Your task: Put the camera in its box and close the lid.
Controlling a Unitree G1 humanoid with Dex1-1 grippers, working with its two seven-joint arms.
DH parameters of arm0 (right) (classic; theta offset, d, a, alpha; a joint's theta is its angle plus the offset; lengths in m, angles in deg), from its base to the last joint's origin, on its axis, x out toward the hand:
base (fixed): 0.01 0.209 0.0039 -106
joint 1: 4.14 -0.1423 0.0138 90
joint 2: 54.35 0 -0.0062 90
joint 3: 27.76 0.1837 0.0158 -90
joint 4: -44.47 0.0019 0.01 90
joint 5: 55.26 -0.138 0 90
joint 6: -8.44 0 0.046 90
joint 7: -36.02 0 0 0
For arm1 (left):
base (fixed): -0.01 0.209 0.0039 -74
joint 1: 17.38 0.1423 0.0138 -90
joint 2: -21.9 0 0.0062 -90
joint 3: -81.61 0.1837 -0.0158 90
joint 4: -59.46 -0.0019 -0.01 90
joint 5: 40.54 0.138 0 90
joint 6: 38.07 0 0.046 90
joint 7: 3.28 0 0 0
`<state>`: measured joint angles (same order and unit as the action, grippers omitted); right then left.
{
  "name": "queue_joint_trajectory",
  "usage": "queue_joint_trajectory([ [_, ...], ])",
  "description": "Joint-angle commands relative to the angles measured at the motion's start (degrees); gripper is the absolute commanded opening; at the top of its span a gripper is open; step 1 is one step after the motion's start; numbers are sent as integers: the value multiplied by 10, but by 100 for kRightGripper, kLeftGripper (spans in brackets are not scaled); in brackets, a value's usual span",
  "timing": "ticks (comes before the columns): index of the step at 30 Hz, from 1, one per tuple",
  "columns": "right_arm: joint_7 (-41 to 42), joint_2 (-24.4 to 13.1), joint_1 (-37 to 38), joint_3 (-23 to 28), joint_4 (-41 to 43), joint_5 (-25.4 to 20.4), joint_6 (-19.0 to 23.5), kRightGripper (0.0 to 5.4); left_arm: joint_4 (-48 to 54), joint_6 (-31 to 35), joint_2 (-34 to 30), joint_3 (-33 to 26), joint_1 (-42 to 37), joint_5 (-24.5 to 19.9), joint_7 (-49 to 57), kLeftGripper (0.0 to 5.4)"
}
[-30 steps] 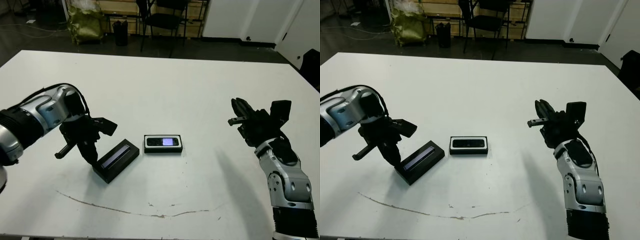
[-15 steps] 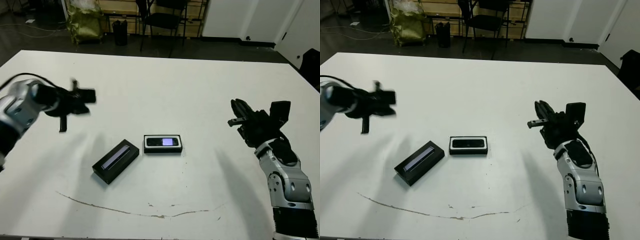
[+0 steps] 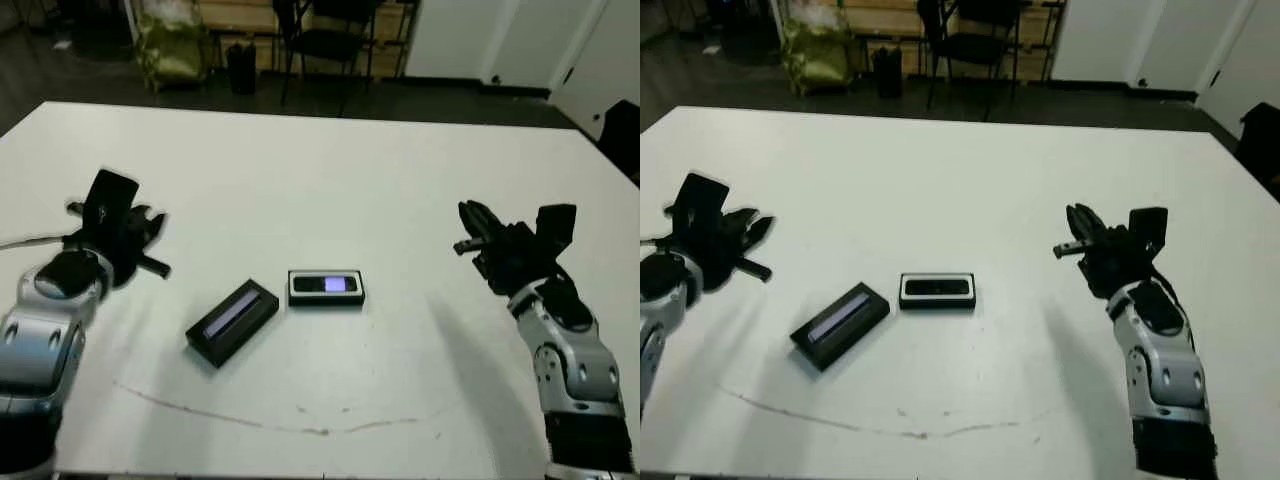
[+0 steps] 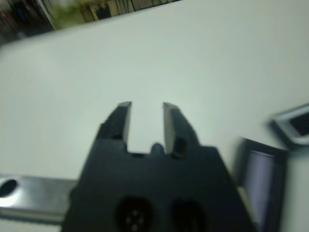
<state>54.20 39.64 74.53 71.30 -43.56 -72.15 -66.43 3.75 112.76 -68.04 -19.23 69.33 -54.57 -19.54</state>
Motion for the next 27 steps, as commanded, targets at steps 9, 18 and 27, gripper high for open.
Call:
queue_joint_trajectory([
  [9, -41, 21, 33, 0, 25, -5, 15, 0, -129, -365, -7, 11, 185, -46, -181, 443],
  [18, -43, 23, 37, 0, 26, -9, 17, 0, 29, -199, -59, -32, 258, -121, -141, 538],
  [27, -56, 20, 40, -1, 48, -6, 38, 0, 21, -113, -134, -45, 243, -201, -167, 539],
])
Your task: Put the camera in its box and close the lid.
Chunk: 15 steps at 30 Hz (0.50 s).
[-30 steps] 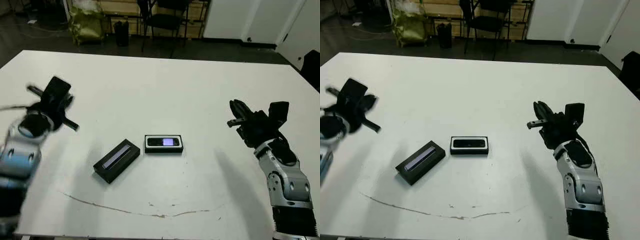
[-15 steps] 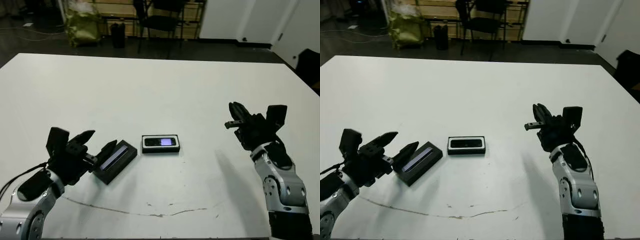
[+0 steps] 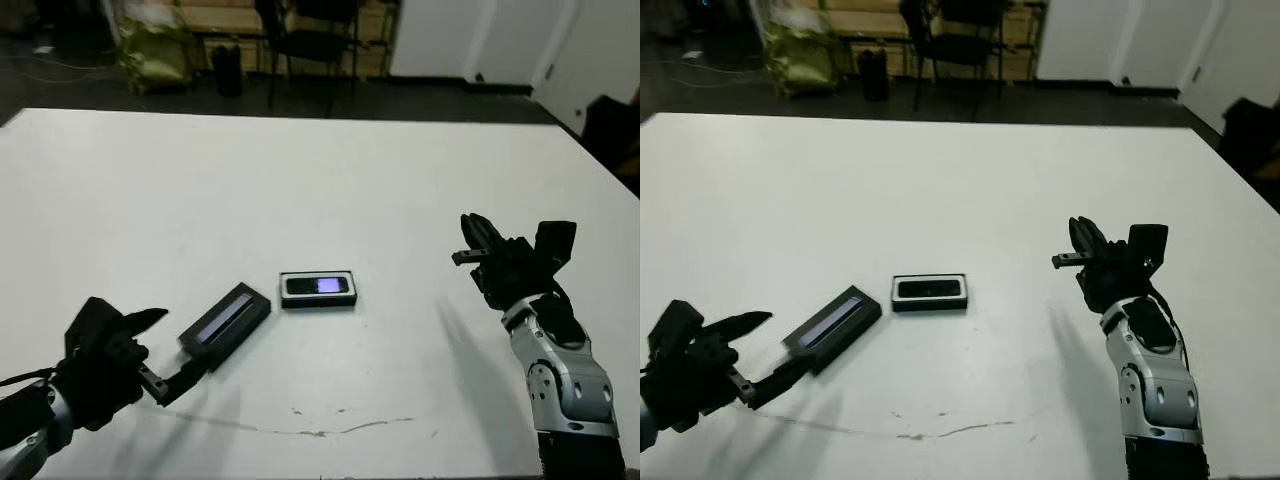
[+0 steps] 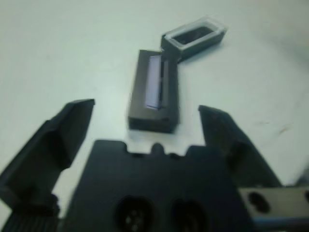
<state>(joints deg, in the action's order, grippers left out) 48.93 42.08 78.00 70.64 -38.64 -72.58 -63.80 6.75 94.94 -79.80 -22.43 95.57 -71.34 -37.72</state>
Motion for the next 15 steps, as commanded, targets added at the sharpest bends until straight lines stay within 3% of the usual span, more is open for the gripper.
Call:
queue_joint_trajectory([
  [1, -2, -4, 6, 6, -1, -2, 11, 0, -7, 82, -20, -15, -24, -43, 21, 539],
  [15, -4, -1, 5, 3, -1, 0, 11, 0, -8, 103, -34, -20, -31, -74, 42, 539],
])
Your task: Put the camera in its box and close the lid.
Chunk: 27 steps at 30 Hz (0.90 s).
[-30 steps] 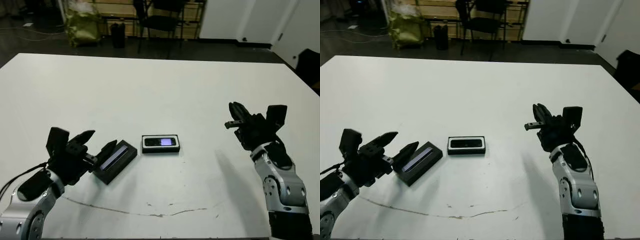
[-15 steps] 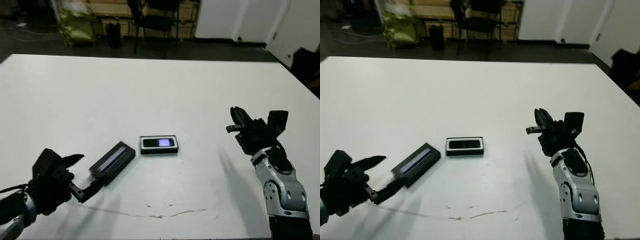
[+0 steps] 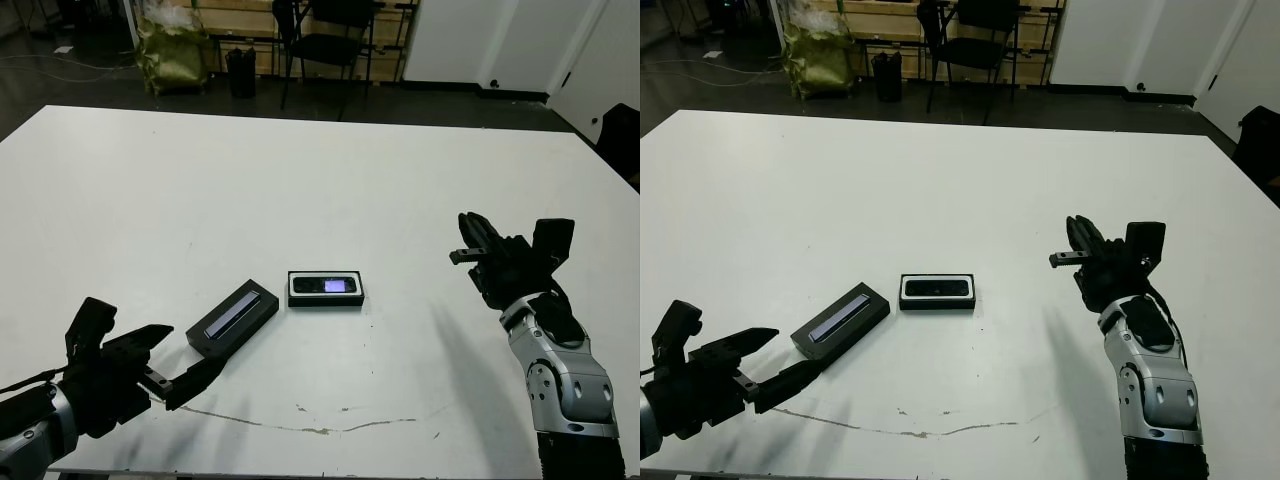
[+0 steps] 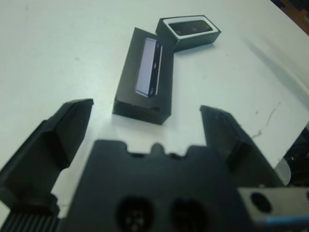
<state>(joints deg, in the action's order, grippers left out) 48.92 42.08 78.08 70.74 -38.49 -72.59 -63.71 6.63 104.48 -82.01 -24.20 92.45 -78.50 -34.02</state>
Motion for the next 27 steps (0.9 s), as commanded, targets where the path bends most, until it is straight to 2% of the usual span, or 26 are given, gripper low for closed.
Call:
queue_joint_trajectory([
  [1, -4, -1, 5, 2, -3, 0, 10, 0, -7, 7, -13, -2, 1, -3, 5, 539],
  [9, -3, -2, 5, 3, -4, 0, 9, 0, -7, 5, -16, 0, 1, -9, 11, 539],
  [10, 1, -3, 6, 3, -1, -2, 8, 0, -150, -224, 87, 44, 9, 70, 7, 539],
  [11, 3, -5, 6, 3, 2, -3, 8, 0, -198, -311, 161, 86, 16, 125, 61, 530],
  [12, 5, -6, 6, 3, 3, -3, 6, 0, -221, -363, 219, 107, 24, 148, 93, 516],
  [13, 6, -6, 6, 2, 1, -3, 4, 0, -200, -367, 238, 130, 34, 167, 128, 500],
  [14, 6, -7, 5, 3, -3, -2, 2, 0, -145, -325, 223, 141, 42, 163, 154, 485],
  [16, 10, -4, 5, 7, -14, -5, -7, 0, -94, -299, 185, 161, 45, 152, 172, 469],
  [18, 13, -3, 4, 8, -21, -6, -12, 0, -119, -326, 135, 176, 33, 157, 146, 492],
  [19, 13, -3, 5, 9, -24, -5, -14, 0, -152, -361, 123, 187, 25, 171, 136, 514],
  [20, 14, -2, 5, 8, -24, -4, -16, 0, -158, -368, 113, 193, 22, 172, 136, 537],
  [23, 13, -2, 5, 8, -19, -4, -11, 0, -145, -348, 91, 197, 17, 148, 133, 537],
  [26, 5, -1, 5, 7, -11, -1, -1, 0, -215, -438, 96, 206, 8, 169, 104, 537],
  [27, 6, -2, 6, 7, -11, -1, -1, 0, -221, -435, 101, 205, 7, 160, 106, 537],
])
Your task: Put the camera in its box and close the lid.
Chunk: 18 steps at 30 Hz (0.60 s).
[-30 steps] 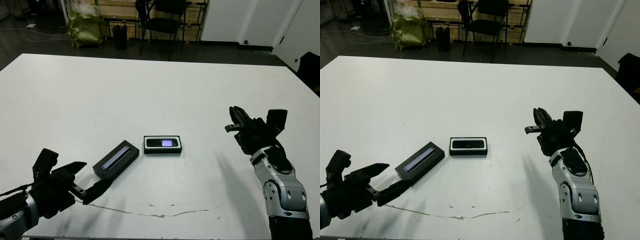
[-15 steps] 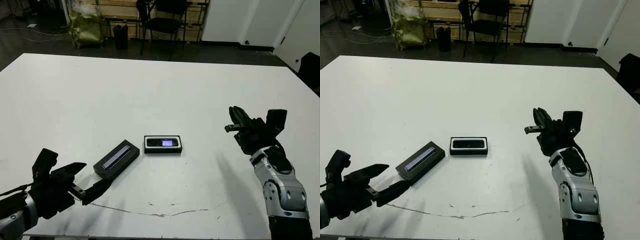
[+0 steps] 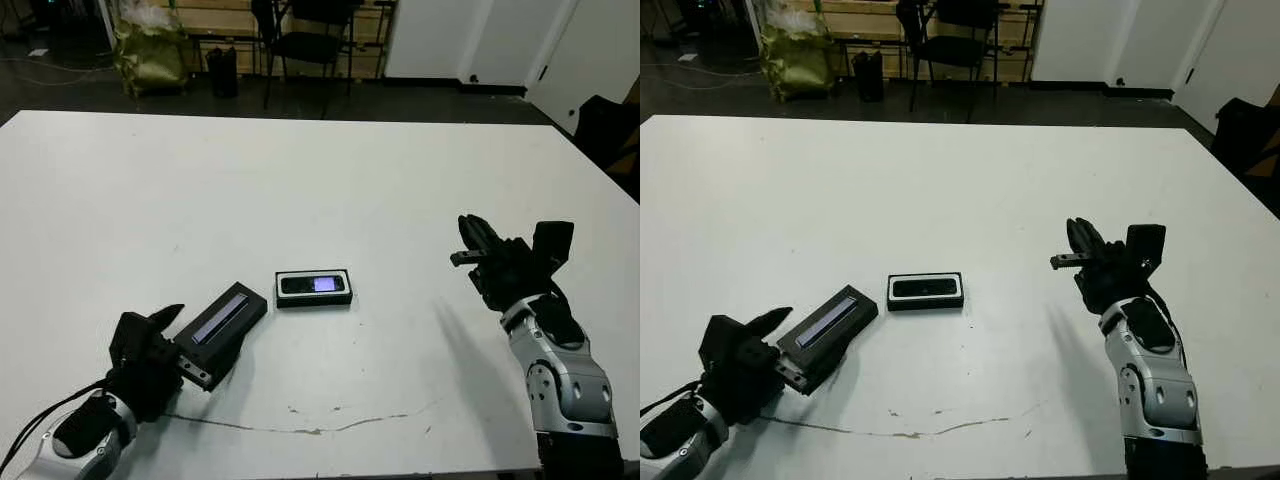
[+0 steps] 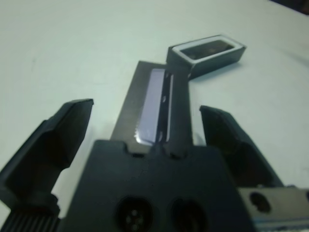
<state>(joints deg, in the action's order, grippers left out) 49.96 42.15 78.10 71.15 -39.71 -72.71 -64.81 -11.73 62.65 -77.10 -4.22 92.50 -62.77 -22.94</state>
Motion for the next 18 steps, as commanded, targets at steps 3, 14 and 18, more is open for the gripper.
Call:
queue_joint_trajectory([
  [3, -5, -5, 7, 2, 7, 1, 13, 0, -42, -22, 53, 8, 6, -14, -5, 537],
  [14, 2, -4, 4, 6, -5, -6, 8, 0, 15, 57, 39, 2, 13, -41, 37, 537],
  [18, 4, -4, 5, 4, -3, -4, -1, 0, 51, 113, 50, 9, 12, -44, 94, 485],
])
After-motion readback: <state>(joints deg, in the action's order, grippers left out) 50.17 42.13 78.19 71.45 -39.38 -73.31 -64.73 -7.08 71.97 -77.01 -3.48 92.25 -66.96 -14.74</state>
